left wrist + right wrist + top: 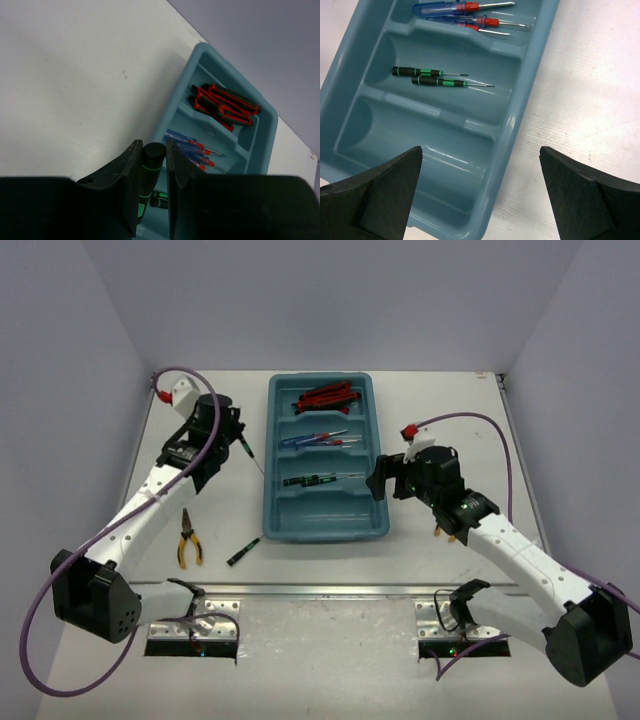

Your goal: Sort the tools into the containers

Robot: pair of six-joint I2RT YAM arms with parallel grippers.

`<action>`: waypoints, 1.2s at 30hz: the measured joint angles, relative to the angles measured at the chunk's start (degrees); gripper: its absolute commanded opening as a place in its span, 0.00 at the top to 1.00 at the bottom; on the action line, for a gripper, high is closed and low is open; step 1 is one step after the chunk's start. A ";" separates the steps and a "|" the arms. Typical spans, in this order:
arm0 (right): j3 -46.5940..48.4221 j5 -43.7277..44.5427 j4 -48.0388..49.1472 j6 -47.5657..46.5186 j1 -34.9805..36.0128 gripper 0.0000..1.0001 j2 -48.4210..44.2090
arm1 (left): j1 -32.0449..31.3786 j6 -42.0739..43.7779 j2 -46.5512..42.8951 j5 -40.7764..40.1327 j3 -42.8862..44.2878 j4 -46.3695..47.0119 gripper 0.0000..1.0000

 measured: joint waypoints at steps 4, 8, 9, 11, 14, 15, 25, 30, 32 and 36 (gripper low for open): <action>0.00 1.60 -0.46 1.43 0.00 0.01 -2.83 | -5.24 -6.85 3.09 -3.17 -1.63 1.44 1.00; 0.03 2.95 -1.83 1.70 0.00 0.01 -5.83 | -8.11 -13.59 9.03 -5.85 0.07 4.16 1.00; 0.05 3.37 -2.31 1.68 0.00 0.01 -6.45 | -9.07 -15.12 11.32 -6.63 1.33 4.80 1.00; 0.07 4.19 -3.32 1.64 0.00 0.01 -7.45 | -10.79 -17.23 15.30 -7.62 3.44 6.45 1.00; 0.07 5.39 -5.13 1.13 0.00 0.01 -8.78 | -13.42 -18.71 19.50 -8.97 5.18 8.84 1.00; 0.07 5.87 -5.84 0.83 0.00 0.01 -9.41 | -14.07 -18.57 20.79 -9.26 5.53 10.20 1.00; 0.07 8.29 -7.81 -0.52 0.00 0.01 -13.56 | -19.19 1.49 25.05 -6.07 3.83 33.97 1.00; 0.07 8.48 -8.26 -0.87 0.00 0.01 -13.15 | -19.82 22.14 25.00 7.11 6.41 40.59 1.00; 0.07 8.56 -8.34 -1.04 0.00 0.01 -13.34 | -19.84 30.30 24.95 12.79 8.91 39.31 1.00; 0.07 8.56 -8.60 -1.19 0.00 0.01 -13.74 | -20.06 47.04 23.37 22.50 11.28 35.13 1.00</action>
